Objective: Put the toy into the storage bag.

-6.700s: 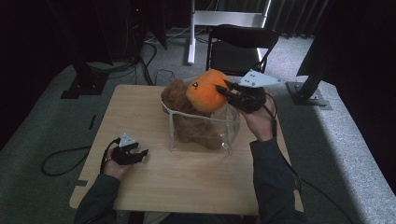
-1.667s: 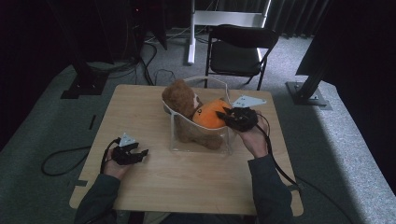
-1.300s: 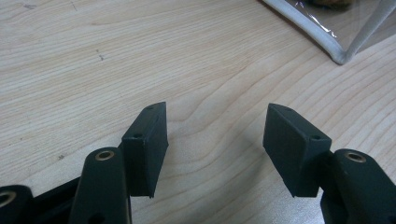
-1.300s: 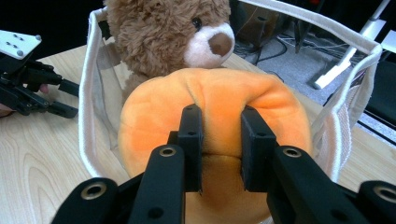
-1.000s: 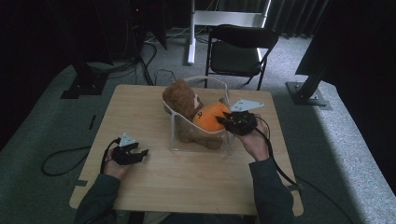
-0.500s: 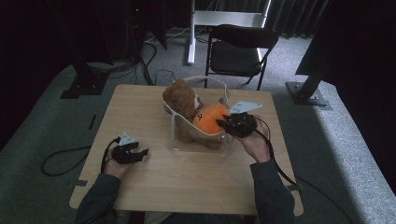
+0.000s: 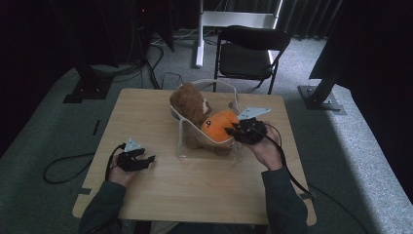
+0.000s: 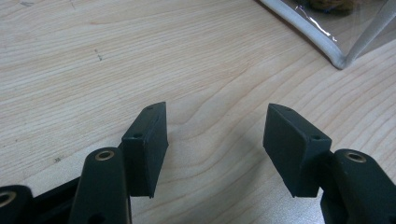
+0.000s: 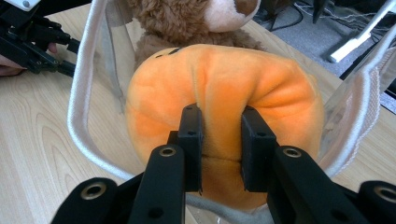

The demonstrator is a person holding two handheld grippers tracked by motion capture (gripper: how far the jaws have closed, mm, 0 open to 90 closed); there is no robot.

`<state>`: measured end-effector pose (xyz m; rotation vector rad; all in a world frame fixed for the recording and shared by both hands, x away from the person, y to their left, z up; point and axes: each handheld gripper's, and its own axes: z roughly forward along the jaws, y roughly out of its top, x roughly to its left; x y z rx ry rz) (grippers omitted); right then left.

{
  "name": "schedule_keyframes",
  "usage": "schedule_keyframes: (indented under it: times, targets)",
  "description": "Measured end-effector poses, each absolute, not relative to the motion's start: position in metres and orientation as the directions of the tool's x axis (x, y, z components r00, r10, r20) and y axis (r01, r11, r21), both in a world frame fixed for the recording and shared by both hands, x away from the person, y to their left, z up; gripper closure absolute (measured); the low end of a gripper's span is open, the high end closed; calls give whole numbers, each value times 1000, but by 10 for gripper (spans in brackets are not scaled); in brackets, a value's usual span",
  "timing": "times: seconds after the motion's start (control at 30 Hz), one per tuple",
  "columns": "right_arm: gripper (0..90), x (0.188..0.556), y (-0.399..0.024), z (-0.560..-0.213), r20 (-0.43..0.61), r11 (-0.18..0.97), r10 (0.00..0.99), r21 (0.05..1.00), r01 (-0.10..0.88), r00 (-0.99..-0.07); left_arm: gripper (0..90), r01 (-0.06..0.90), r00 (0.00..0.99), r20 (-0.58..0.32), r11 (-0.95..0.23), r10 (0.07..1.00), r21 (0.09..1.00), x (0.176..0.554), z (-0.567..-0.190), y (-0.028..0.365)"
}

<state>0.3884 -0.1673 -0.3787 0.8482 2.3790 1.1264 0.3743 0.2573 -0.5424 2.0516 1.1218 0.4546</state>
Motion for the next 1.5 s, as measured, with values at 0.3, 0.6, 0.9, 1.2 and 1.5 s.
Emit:
schedule_keyframes:
  times: [0.3, 0.6, 0.9, 1.2, 1.5]
  targets:
    - [566, 392, -172, -375, -57, 470, 678, 799, 374, -733, 407, 567, 555, -41, -342, 831, 749, 374, -542, 257]
    - [488, 392, -181, -367, -50, 427, 695, 832, 356, -717, 406, 566, 556, -40, -343, 830, 749, 374, -542, 257]
    - [597, 389, -182, -361, -64, 421, 686, 848, 323, -725, 406, 568, 555, -40, -343, 831, 748, 374, -542, 257]
    - [654, 391, -182, -362, -66, 387, 720, 864, 321, -691, 406, 568, 555, -41, -343, 831, 748, 374, -542, 258]
    - [633, 367, -198, -355, -63, 335, 735, 899, 281, -675, 406, 574, 547, -46, -335, 836, 747, 375, -542, 258]
